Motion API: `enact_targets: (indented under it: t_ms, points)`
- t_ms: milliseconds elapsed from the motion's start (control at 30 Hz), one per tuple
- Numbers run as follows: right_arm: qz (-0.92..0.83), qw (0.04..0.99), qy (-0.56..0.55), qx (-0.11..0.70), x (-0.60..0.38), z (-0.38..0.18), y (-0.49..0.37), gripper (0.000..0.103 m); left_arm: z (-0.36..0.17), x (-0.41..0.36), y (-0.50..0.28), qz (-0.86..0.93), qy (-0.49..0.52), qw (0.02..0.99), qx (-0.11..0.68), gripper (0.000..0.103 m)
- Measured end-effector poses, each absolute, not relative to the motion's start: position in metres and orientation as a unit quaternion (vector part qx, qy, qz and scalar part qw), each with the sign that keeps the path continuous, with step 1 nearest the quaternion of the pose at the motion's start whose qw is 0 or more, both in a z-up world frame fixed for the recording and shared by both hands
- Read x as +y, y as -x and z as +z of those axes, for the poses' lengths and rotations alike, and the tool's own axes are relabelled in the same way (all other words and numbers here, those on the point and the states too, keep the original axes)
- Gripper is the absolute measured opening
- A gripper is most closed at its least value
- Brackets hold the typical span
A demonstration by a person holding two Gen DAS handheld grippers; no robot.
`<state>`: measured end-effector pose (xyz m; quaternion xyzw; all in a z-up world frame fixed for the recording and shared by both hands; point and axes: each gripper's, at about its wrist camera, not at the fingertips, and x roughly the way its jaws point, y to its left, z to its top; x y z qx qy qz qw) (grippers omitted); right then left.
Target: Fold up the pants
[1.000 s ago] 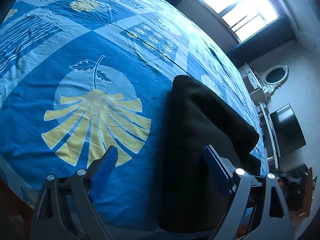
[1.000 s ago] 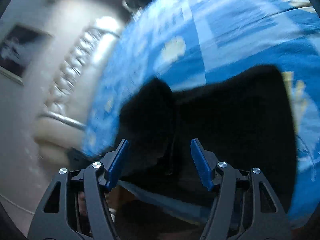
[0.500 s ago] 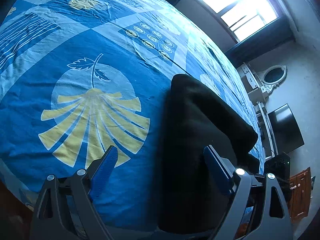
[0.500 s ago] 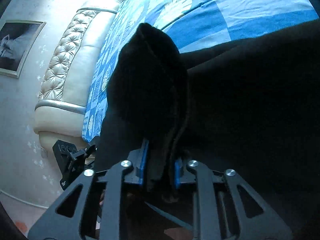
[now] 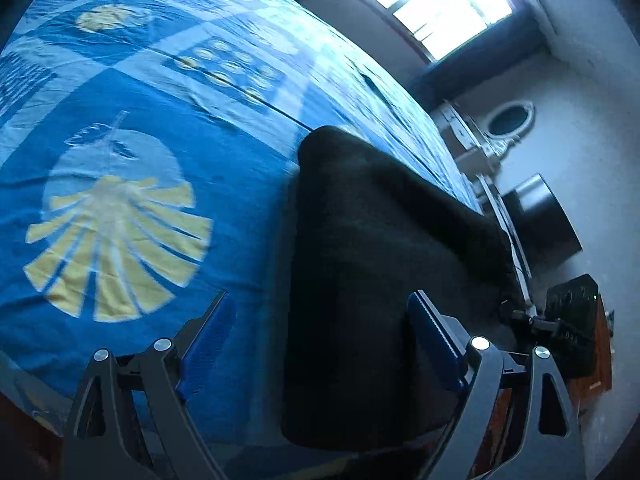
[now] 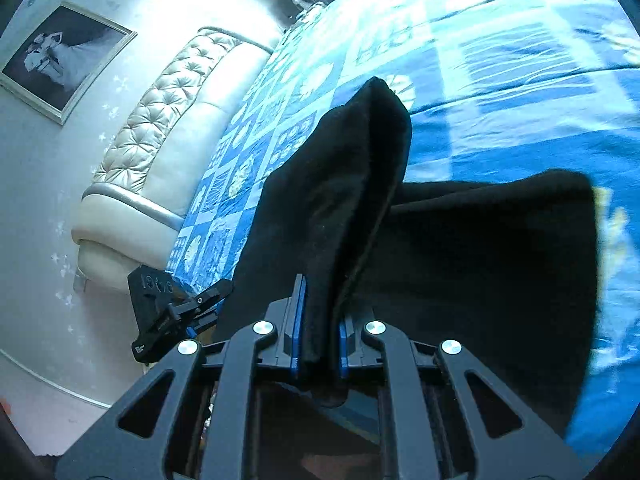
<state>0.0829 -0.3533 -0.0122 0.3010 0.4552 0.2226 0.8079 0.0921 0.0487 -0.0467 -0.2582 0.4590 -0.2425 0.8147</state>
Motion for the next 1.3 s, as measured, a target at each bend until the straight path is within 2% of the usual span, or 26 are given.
enact_targets:
  t_ms: [200, 433, 967, 1000, 1033, 1067, 1100, 1133, 1300]
  points:
    - [0.185, 0.816, -0.304, 0.455, -0.392, -0.011, -0.064, 0.012, -0.048, 0.019, -0.086, -0.267, 0.229, 0.809, 0.47, 0.086]
    - [0.156, 0.808, -0.321, 0.469, -0.407, -0.037, -0.057, 0.012, -0.062, -0.003, -0.086, -0.269, 0.21, 0.801, 0.492, 0.086]
    - [0.141, 0.796, -0.362, 0.464, -0.445, -0.059, -0.047, 0.015, -0.063, 0.007, -0.091, -0.257, 0.208, 0.802, 0.497, 0.086]
    - [0.137, 0.796, -0.37, 0.458, -0.449, -0.06, -0.044, 0.019, -0.065, 0.007, -0.092, -0.26, 0.205, 0.8, 0.501, 0.086]
    - [0.131, 0.797, -0.376, 0.454, -0.454, -0.058, -0.041, 0.03, -0.066, 0.008, -0.092, -0.262, 0.204, 0.798, 0.503, 0.086]
    - [0.123, 0.798, -0.379, 0.451, -0.46, -0.057, -0.037, 0.045, -0.066, 0.008, -0.092, -0.263, 0.204, 0.797, 0.503, 0.086]
    - [0.116, 0.8, -0.381, 0.449, -0.465, -0.055, -0.033, 0.072, -0.067, 0.009, -0.092, -0.265, 0.206, 0.796, 0.504, 0.086]
    - [0.105, 0.8, -0.386, 0.447, -0.472, -0.055, -0.027, 0.083, -0.068, 0.009, -0.092, -0.267, 0.21, 0.793, 0.506, 0.086]
    - [0.134, 0.757, -0.459, 0.446, -0.484, -0.081, -0.008, 0.083, -0.075, 0.011, -0.093, -0.283, 0.237, 0.771, 0.52, 0.086]
